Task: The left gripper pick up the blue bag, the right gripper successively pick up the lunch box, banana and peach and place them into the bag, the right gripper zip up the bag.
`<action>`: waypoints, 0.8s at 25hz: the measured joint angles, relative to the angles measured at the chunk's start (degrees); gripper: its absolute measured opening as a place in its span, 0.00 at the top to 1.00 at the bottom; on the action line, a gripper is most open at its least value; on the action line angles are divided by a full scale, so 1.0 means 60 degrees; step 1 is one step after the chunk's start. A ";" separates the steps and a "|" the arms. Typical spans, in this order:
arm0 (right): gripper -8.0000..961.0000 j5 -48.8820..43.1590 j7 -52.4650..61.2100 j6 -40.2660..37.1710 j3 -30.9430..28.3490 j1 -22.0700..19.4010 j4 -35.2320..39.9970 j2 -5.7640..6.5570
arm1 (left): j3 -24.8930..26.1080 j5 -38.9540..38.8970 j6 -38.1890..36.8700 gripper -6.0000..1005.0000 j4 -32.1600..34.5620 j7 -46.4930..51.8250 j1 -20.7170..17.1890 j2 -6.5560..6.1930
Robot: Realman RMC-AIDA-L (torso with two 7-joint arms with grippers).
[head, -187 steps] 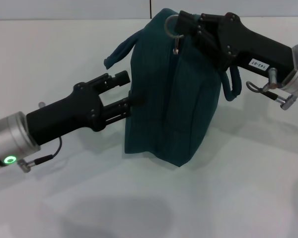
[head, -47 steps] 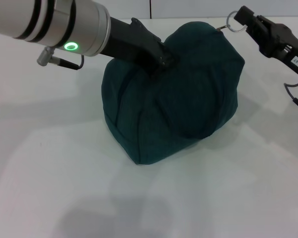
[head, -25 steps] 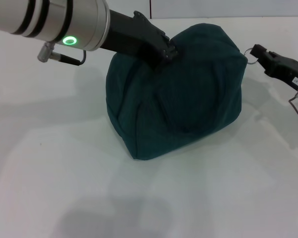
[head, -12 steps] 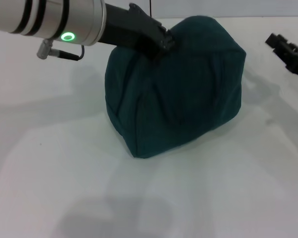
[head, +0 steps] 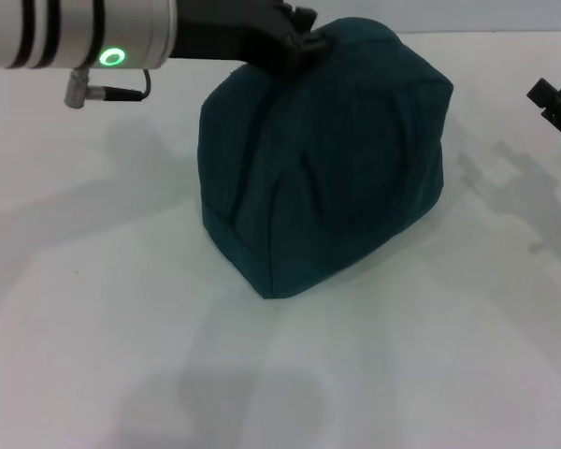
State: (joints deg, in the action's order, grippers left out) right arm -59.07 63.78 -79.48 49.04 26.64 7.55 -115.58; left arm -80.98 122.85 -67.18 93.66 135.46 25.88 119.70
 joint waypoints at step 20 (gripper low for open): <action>0.09 -0.3711 -0.1178 -0.4195 0.0381 -0.1469 0.2666 0.0134 | 0.1629 -0.8050 -0.2336 0.14 -0.4692 -1.0564 -0.4828 0.0007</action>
State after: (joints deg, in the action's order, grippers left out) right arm -81.33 56.71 -104.65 51.33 17.83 23.55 -114.78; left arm -71.21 74.55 -81.20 65.51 72.07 -3.09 119.74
